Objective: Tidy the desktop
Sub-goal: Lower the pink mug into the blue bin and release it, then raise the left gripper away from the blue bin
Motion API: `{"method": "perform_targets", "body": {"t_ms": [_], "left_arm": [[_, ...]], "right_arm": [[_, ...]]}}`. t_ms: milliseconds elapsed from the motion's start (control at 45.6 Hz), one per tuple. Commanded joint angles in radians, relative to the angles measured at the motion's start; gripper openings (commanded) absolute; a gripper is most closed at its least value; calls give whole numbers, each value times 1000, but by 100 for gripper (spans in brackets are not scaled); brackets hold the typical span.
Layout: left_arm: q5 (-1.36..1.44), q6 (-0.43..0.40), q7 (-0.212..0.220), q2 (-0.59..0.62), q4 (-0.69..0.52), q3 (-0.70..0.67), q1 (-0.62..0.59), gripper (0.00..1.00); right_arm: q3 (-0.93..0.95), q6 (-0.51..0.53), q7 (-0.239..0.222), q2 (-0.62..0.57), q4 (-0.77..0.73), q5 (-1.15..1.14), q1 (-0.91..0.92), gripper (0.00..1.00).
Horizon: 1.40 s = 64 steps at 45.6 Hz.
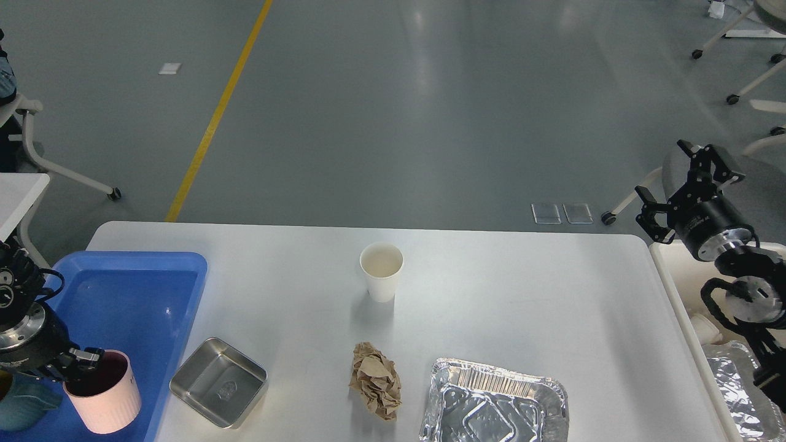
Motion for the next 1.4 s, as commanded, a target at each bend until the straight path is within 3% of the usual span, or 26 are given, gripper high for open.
{"method": "perform_targets", "body": {"t_ms": [0, 460, 548, 657, 789, 876, 1183, 1380], "left_arm": [[0, 0, -2, -9, 5, 0, 0, 0], [0, 0, 0, -18, 7, 9, 21, 19], [0, -1, 0, -15, 7, 9, 21, 26], [-3, -9, 0, -6, 7, 4, 17, 47], [-20, -15, -12, 8, 7, -11, -5, 83], [-21, -15, -16, 31, 8, -34, -32, 94], [-43, -15, 1, 57, 34, -207, -48, 97], [-196, -15, -6, 45, 79, -379, -43, 97]], "right_arm": [[0, 0, 0, 0, 0, 0, 0, 100], [0, 0, 0, -2, 2, 0, -1, 100], [0, 0, 0, -2, 2, 0, -3, 100], [0, 0, 0, -2, 3, 0, -1, 100], [0, 0, 0, 0, 3, 0, 0, 100], [0, 0, 0, 2, 3, 0, 2, 100], [0, 0, 0, -5, 5, 0, 0, 100], [0, 0, 0, -3, 5, 0, 2, 100]]}}
